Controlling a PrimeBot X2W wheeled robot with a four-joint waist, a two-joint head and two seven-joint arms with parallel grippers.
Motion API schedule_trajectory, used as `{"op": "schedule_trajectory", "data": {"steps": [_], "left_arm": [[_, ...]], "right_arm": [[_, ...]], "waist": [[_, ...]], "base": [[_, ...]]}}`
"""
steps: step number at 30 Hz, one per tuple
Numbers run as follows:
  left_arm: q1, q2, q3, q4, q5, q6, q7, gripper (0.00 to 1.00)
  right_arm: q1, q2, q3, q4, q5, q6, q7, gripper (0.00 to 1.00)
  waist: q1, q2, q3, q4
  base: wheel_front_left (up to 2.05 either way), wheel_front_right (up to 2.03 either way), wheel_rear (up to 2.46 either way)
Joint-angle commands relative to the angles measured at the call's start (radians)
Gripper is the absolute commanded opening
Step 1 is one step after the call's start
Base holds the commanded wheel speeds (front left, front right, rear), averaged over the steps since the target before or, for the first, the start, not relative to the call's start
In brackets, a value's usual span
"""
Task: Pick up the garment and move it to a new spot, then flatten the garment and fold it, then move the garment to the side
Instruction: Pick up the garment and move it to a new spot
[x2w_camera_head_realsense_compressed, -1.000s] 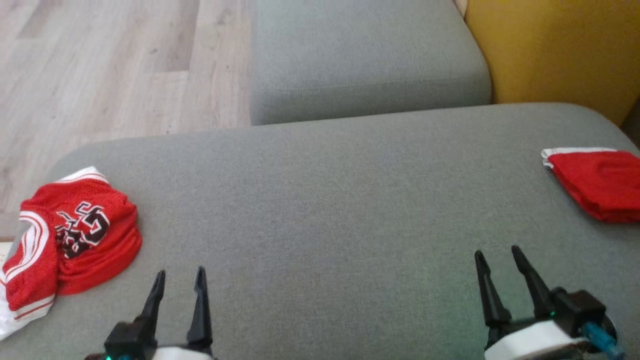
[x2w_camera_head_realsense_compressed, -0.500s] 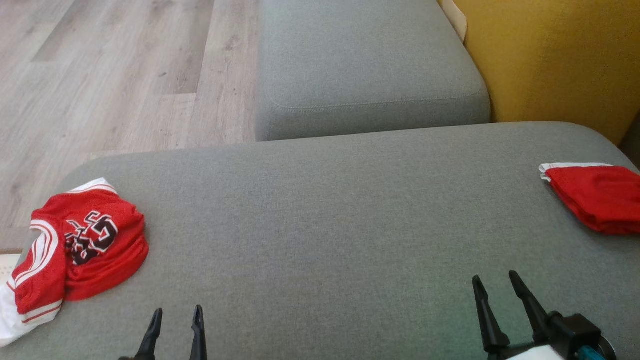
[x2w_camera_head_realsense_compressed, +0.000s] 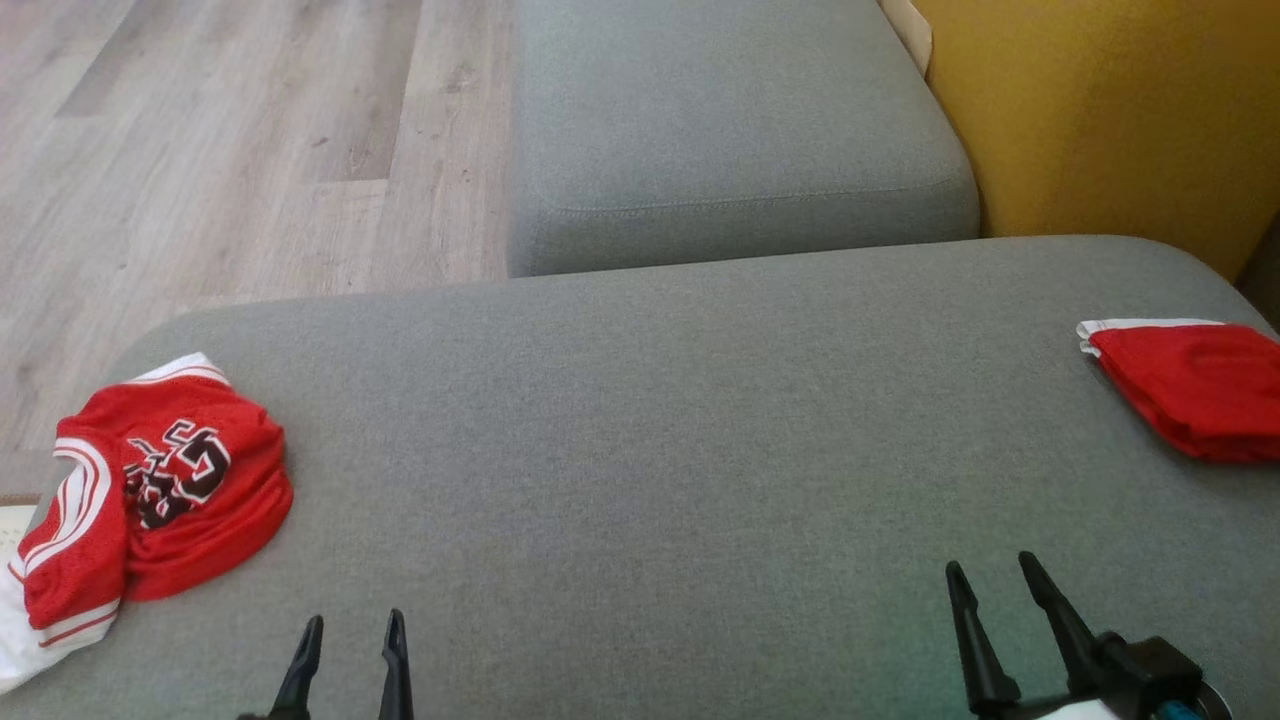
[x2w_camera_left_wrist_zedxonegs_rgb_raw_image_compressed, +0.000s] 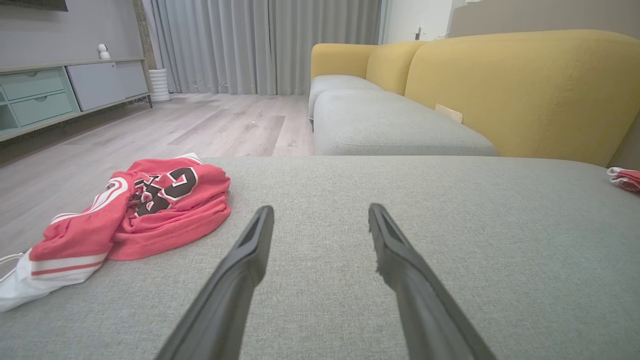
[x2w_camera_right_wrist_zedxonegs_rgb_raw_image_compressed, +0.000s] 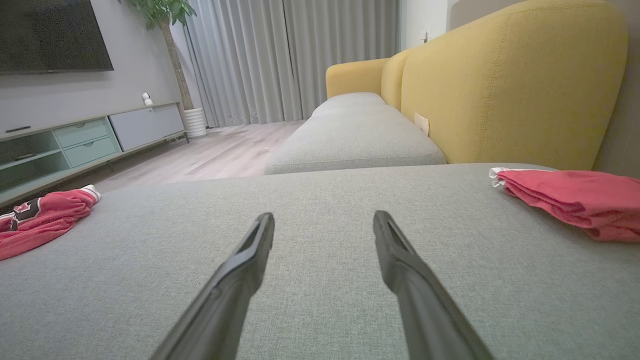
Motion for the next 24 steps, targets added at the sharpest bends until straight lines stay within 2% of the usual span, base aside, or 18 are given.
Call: {"op": "schedule_trajectory", "data": {"steps": [1,24], "left_arm": [[-0.045,-0.002,0.034,-0.038,0.011,0.010,-0.006,1.00],[-0.048,-0.002,0.041,-0.040,0.031,0.000,-0.006,1.00]], "right_arm": [[-0.038,-0.007,0.016,-0.038,-0.008,-0.001,-0.011,1.00],[-0.043,0.003,0.028,-0.032,-0.002,-0.001,-0.011,1.00]], "waist": [[0.0001,0.0000,0.003,-0.002],[0.0001,0.0000,0.033,0.023]], "base": [[0.00,0.00,0.00],[0.00,0.00,0.00]]}}
